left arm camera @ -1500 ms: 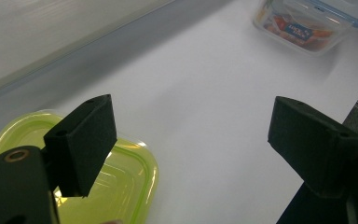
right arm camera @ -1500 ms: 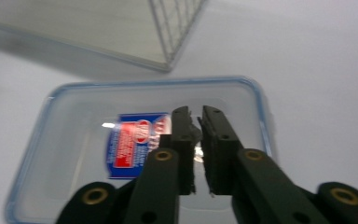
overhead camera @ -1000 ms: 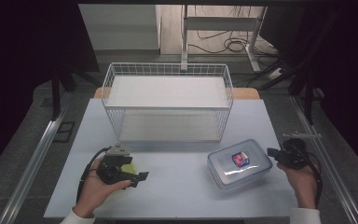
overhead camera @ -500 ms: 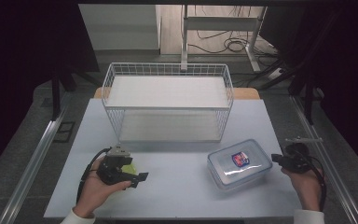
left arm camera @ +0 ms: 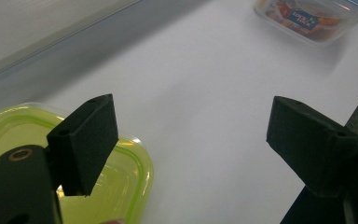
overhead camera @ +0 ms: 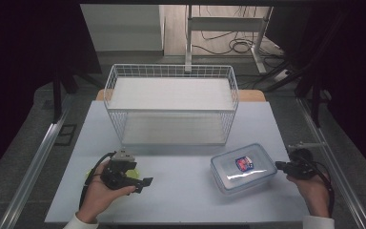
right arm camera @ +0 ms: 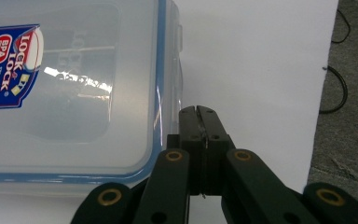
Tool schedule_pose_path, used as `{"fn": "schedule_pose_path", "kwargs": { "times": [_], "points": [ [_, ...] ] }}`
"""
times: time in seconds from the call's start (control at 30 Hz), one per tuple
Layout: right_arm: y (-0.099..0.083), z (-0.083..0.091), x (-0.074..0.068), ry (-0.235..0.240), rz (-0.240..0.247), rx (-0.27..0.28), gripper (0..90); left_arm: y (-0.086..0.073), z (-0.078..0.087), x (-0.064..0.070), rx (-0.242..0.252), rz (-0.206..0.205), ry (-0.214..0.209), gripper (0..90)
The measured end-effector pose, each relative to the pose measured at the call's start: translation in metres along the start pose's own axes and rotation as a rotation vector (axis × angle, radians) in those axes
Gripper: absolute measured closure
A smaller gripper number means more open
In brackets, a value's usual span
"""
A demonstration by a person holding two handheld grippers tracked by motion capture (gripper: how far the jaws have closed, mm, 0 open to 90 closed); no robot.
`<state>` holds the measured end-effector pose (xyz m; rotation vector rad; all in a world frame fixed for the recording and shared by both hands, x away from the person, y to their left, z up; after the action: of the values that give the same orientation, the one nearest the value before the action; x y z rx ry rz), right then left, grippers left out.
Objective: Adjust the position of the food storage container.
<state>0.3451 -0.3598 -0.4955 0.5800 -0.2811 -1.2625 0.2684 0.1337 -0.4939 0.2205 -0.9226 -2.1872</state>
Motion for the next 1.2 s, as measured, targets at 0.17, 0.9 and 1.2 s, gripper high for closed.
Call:
{"fn": "schedule_pose_path", "kwargs": {
  "times": [0.17, 0.9, 1.2],
  "points": [
    [-0.004, 0.001, -0.004, 0.018, 0.006, -0.004, 89.3, 0.000, -0.002, 0.000, -0.004, -0.001, 0.001, 16.2],
    [-0.008, 0.001, -0.022, 0.030, 0.040, -0.016, 89.4, 0.001, 0.000, 0.001, 0.000, -0.003, -0.004, 16.1],
    [-0.011, -0.002, -0.049, 0.084, 0.076, -0.040, 89.4, 0.000, 0.002, -0.001, 0.002, 0.004, -0.006, 16.1]
  ]
}}
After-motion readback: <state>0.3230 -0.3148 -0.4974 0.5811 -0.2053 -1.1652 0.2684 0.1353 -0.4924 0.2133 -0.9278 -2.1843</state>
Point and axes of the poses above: each handheld gripper's, and its own axes: z roughly backward along the jaws, y roughly out of its top, x roughly to its right, the point moved 5 cm from there along -z, roughly forward along the jaws, and after that the axes turned 7 degrees about -z, right-handed, at the moved point
